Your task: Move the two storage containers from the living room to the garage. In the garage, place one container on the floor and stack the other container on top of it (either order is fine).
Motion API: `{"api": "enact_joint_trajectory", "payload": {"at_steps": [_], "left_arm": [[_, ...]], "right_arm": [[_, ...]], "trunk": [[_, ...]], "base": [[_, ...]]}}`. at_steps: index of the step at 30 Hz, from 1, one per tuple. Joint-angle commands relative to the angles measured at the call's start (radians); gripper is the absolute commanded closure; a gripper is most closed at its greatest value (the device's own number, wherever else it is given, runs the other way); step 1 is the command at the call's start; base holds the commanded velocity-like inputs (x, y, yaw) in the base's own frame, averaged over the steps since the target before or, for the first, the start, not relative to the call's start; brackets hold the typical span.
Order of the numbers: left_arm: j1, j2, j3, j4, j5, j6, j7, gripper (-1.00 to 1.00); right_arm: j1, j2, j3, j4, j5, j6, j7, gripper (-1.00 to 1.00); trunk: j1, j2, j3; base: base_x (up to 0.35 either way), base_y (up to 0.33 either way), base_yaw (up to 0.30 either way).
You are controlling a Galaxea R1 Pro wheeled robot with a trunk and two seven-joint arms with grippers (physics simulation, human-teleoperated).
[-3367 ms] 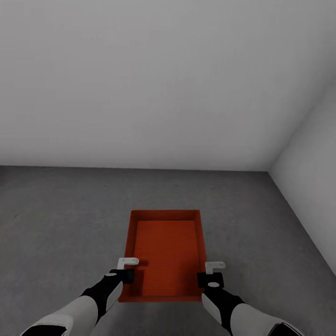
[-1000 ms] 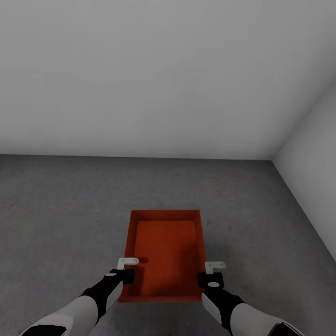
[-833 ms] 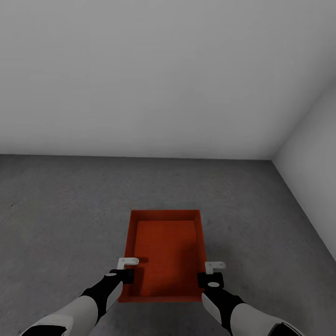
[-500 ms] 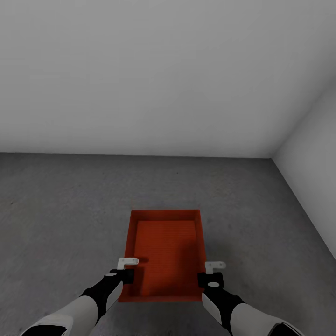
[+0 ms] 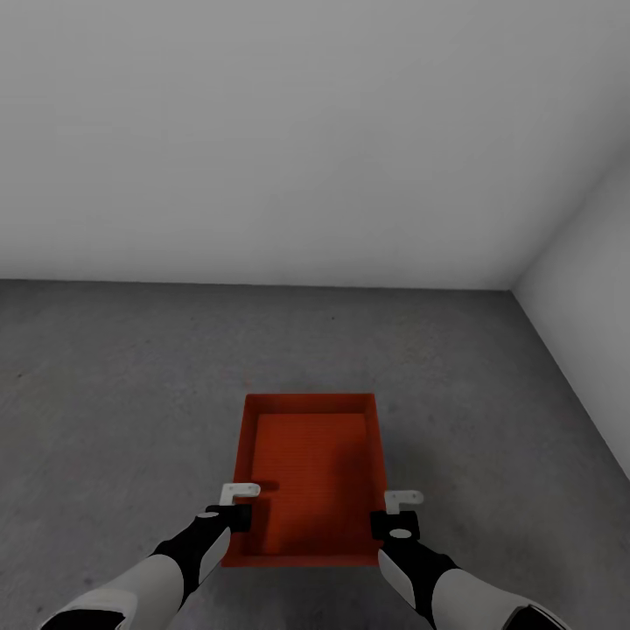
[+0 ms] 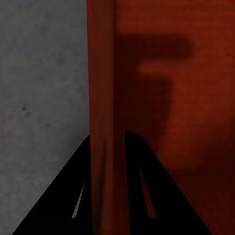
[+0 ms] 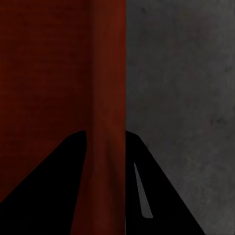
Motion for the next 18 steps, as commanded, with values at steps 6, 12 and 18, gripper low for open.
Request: {"api": "enact_joint_trajectory", "payload": {"at_steps": [6, 12, 18], "left_arm": [[0.000, 0.015, 0.031, -0.001, -0.007, 0.007, 0.066, 1.00], [0.000, 0.015, 0.031, -0.001, -0.007, 0.007, 0.066, 1.00], [0.000, 0.015, 0.031, -0.001, -0.007, 0.007, 0.066, 1.00]], "right_arm": [[0.000, -0.001, -0.020, -0.001, 0.011, -0.008, -0.022, 1.00], [0.000, -0.001, -0.019, -0.001, 0.011, -0.008, -0.021, 1.00], [0.000, -0.001, -0.020, -0.001, 0.011, -0.008, -0.021, 1.00]], "trunk": [[0.023, -0.042, -0.021], [0.046, -0.084, -0.040], [0.057, -0.105, -0.049]], "base": [[0.000, 0.000, 0.000], [0.000, 0.000, 0.000], [0.000, 0.000, 0.000]]}}
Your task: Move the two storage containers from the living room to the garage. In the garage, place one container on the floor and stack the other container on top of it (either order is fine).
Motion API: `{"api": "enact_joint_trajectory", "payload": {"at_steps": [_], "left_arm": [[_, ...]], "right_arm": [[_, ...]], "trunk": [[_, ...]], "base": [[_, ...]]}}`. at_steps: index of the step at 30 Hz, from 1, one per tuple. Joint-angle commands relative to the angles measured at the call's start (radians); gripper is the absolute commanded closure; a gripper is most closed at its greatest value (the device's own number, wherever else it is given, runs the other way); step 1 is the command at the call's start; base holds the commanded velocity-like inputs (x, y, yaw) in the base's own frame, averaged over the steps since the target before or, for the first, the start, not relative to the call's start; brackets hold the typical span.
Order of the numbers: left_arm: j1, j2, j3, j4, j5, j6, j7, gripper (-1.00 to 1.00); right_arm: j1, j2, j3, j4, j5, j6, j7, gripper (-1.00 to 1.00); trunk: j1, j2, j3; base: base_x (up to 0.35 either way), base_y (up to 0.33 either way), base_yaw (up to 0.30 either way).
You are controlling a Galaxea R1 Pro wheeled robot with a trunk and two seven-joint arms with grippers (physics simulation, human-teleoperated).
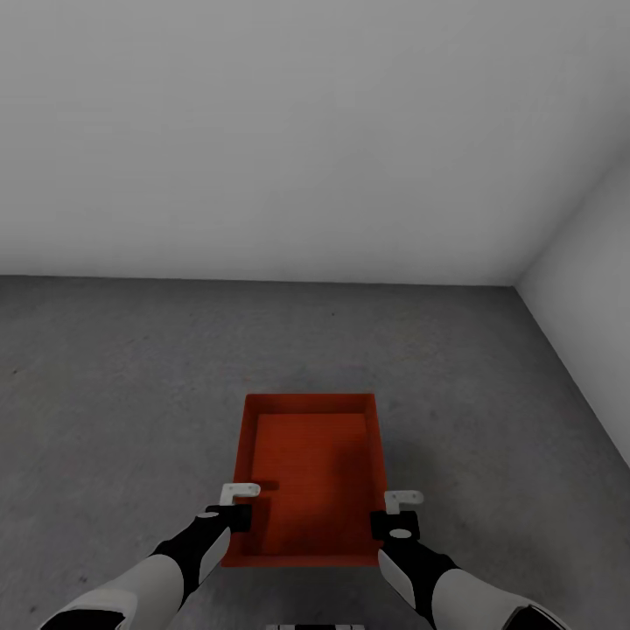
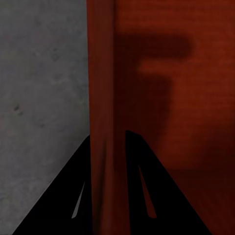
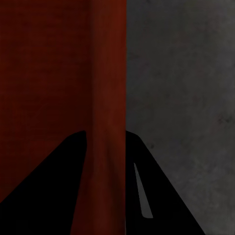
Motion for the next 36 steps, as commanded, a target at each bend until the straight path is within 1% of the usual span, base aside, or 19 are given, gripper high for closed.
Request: {"api": "enact_joint_trajectory", "payload": {"at_steps": [1, 13, 30, 35, 36], "left_arm": [[0.000, 0.014, 0.032, -0.001, -0.007, 0.007, 0.066, 1.00], [0.000, 0.014, 0.031, -0.001, -0.007, 0.007, 0.066, 1.00], [0.000, 0.014, 0.032, -0.001, -0.007, 0.007, 0.066, 1.00], [0.000, 0.014, 0.032, -0.001, -0.007, 0.007, 0.066, 1.00], [0.000, 0.014, 0.032, -0.001, -0.007, 0.007, 0.066, 1.00]], "right_arm": [[-0.001, -0.001, -0.018, 0.000, 0.008, -0.008, -0.021, 1.00], [-0.001, -0.001, -0.017, 0.000, 0.008, -0.008, -0.021, 1.00], [-0.001, -0.001, -0.017, 0.000, 0.008, -0.008, -0.021, 1.00], [-0.001, -0.001, -0.016, 0.000, 0.008, -0.008, -0.021, 1.00], [-0.001, -0.001, -0.016, 0.000, 0.008, -0.008, -0.021, 1.00]], "trunk": [[0.000, 0.000, -0.001], [0.000, 0.000, -0.001], [0.065, -0.119, -0.054], [0.065, -0.119, -0.054], [0.069, -0.126, -0.057]], "base": [[0.000, 0.000, 0.000], [0.000, 0.000, 0.000], [0.000, 0.000, 0.000], [0.000, 0.000, 0.000], [0.000, 0.000, 0.000]]}}
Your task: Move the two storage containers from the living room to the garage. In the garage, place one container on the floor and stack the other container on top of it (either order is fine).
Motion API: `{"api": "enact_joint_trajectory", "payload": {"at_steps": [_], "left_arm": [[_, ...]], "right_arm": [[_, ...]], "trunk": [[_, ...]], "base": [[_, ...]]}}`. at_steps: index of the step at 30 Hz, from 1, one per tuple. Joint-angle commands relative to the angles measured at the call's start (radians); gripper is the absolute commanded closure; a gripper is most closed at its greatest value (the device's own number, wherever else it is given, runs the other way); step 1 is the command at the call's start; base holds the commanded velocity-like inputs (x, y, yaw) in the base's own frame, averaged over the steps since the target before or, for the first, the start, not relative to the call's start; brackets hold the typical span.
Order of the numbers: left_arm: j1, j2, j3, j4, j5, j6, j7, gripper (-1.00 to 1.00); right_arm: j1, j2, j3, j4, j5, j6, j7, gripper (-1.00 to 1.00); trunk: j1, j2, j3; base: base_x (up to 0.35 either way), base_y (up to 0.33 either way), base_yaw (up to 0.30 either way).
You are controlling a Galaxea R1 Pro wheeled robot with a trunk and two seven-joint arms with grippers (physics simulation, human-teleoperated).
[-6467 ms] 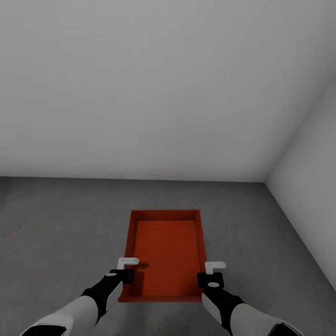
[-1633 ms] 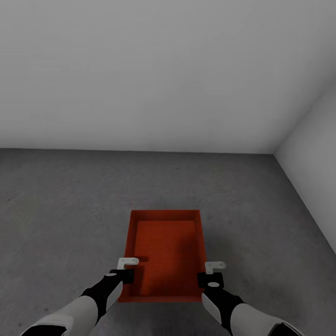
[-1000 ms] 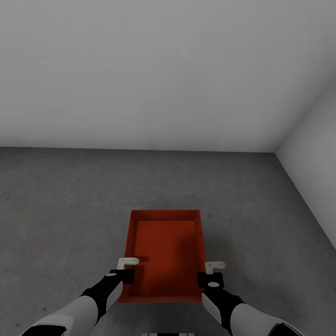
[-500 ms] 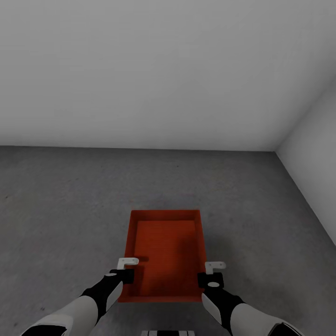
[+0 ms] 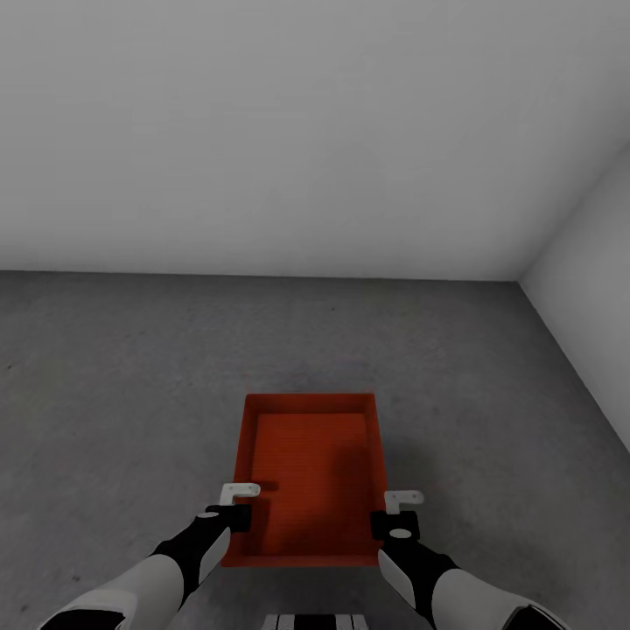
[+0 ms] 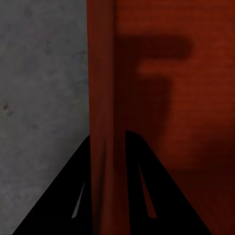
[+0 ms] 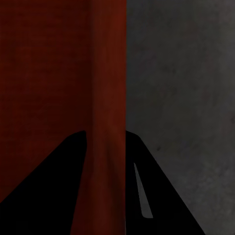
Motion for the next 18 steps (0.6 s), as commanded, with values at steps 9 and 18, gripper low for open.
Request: {"api": "enact_joint_trajectory", "payload": {"at_steps": [9, 18], "left_arm": [[0.000, 0.015, 0.032, -0.001, -0.007, 0.007, 0.066, 1.00], [0.000, 0.015, 0.032, -0.001, -0.007, 0.007, 0.066, 1.00]], "right_arm": [[-0.001, -0.001, -0.018, -0.001, 0.010, -0.008, -0.021, 1.00], [-0.001, -0.001, -0.018, -0.001, 0.010, -0.008, -0.021, 1.00]], "trunk": [[0.011, -0.021, -0.010], [0.038, -0.070, -0.032]], "base": [[0.000, 0.000, 0.000], [0.000, 0.000, 0.000]]}}
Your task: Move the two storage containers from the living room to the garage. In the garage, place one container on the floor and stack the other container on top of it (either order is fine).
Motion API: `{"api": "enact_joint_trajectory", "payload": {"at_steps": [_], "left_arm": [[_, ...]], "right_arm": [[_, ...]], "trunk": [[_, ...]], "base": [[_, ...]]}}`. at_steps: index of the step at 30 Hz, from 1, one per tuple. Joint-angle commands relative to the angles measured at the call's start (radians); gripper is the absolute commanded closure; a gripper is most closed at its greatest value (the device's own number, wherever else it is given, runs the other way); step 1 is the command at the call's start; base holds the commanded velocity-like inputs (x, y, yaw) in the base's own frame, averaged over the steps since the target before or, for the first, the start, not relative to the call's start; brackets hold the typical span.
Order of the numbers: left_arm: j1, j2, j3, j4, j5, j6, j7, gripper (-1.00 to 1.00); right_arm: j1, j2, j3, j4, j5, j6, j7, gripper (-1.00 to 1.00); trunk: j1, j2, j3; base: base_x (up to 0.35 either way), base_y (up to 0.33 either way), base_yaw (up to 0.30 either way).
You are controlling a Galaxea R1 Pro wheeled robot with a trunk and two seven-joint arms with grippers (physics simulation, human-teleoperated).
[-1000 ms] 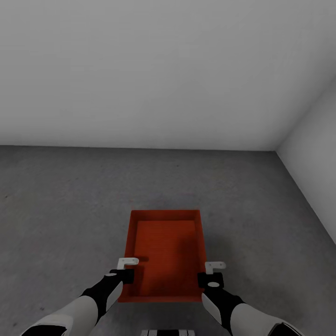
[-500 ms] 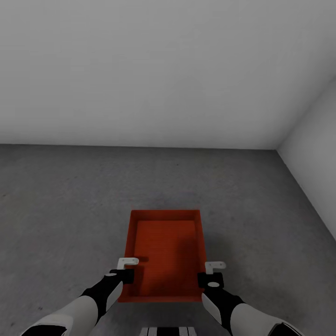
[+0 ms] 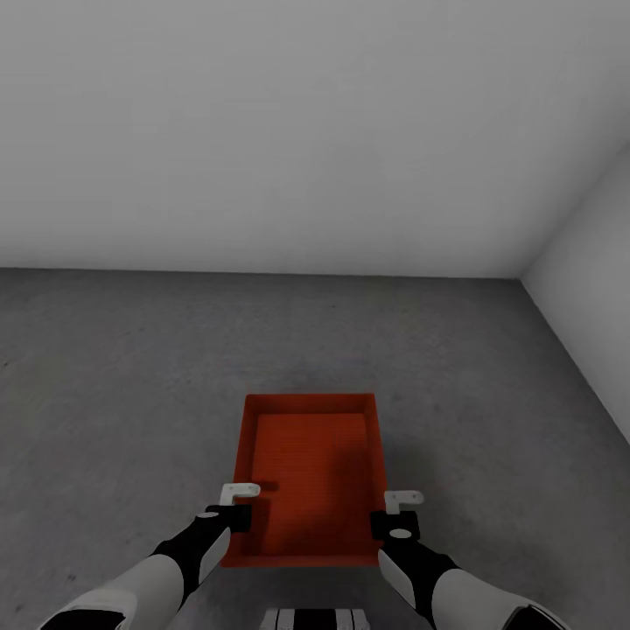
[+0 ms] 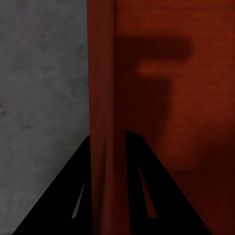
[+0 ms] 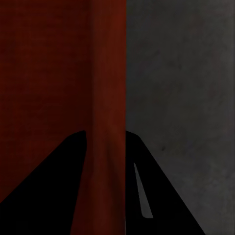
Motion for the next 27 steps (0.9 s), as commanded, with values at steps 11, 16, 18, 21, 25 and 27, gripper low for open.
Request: {"api": "enact_joint_trajectory", "payload": {"at_steps": [11, 16, 18, 21, 25, 27], "left_arm": [[0.000, 0.015, 0.032, -0.001, -0.007, 0.007, 0.066, 1.00], [0.000, 0.015, 0.032, -0.001, -0.007, 0.007, 0.066, 1.00], [0.000, 0.015, 0.032, -0.001, -0.007, 0.007, 0.066, 1.00], [0.000, 0.015, 0.032, -0.001, -0.007, 0.007, 0.065, 1.00], [0.000, 0.015, 0.032, -0.001, -0.006, 0.007, 0.065, 1.00], [0.000, 0.015, 0.032, -0.001, -0.007, 0.007, 0.065, 1.00]], "right_arm": [[-0.001, -0.001, -0.017, -0.001, 0.009, -0.008, -0.021, 1.00], [-0.001, -0.001, -0.017, -0.001, 0.009, -0.009, -0.021, 1.00], [-0.001, -0.001, -0.017, -0.001, 0.009, -0.009, -0.020, 1.00], [-0.001, -0.001, -0.017, -0.001, 0.009, -0.009, -0.021, 1.00], [-0.001, -0.001, -0.017, -0.001, 0.009, -0.006, -0.021, 1.00], [-0.001, -0.001, -0.017, -0.001, 0.009, -0.005, -0.021, 1.00]], "trunk": [[0.015, -0.028, -0.013], [0.015, -0.028, -0.013], [0.015, -0.028, -0.013], [0.015, -0.028, -0.013], [0.015, -0.028, -0.013], [0.015, -0.028, -0.013]], "base": [[0.000, 0.000, 0.000], [0.000, 0.000, 0.000], [0.000, 0.000, 0.000], [0.000, 0.000, 0.000], [0.000, 0.000, 0.000], [0.000, 0.000, 0.000]]}}
